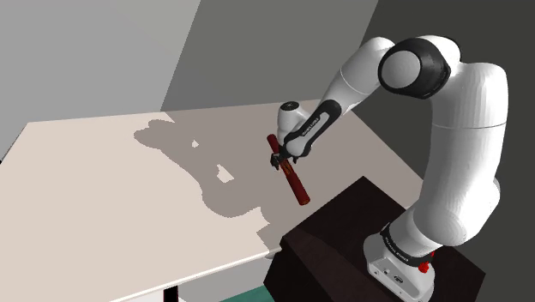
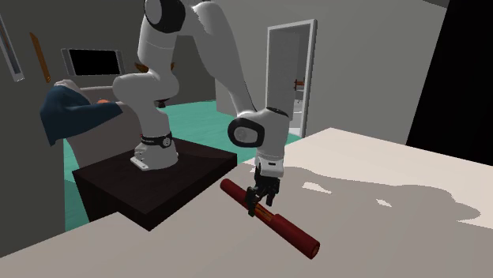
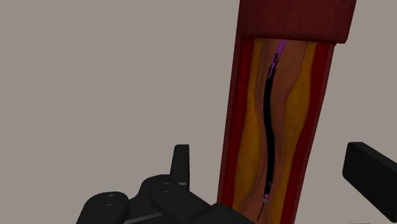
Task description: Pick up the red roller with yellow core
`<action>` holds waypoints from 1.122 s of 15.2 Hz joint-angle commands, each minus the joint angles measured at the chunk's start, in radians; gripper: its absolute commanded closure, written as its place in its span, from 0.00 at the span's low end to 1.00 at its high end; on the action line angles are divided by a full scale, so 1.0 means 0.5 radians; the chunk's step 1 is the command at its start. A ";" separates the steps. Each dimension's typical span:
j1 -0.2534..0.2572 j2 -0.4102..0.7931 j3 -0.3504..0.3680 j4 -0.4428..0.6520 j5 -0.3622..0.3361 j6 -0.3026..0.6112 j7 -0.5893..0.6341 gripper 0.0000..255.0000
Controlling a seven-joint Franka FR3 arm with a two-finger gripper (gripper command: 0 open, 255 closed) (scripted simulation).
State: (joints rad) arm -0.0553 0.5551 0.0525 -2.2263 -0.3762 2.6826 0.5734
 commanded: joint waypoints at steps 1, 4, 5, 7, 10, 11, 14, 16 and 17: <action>0.002 0.012 -0.004 0.005 -0.004 0.009 0.004 1.00; 0.002 0.010 -0.004 0.001 -0.004 0.010 0.003 1.00; 0.002 0.010 -0.004 0.002 -0.004 0.010 0.004 1.00; 0.002 0.010 -0.004 0.001 -0.004 0.010 0.003 1.00; 0.000 0.014 -0.003 0.010 -0.002 0.005 0.000 1.00; -0.005 -0.014 0.005 0.001 0.006 -0.013 -0.008 1.00; -0.023 -0.096 0.028 -0.025 0.031 -0.069 -0.034 1.00; -0.034 -0.150 0.043 -0.041 0.049 -0.107 -0.052 1.00; -0.039 -0.176 0.051 -0.048 0.059 -0.127 -0.061 1.00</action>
State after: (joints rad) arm -0.0727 0.4842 0.0744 -2.2410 -0.3506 2.6269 0.5456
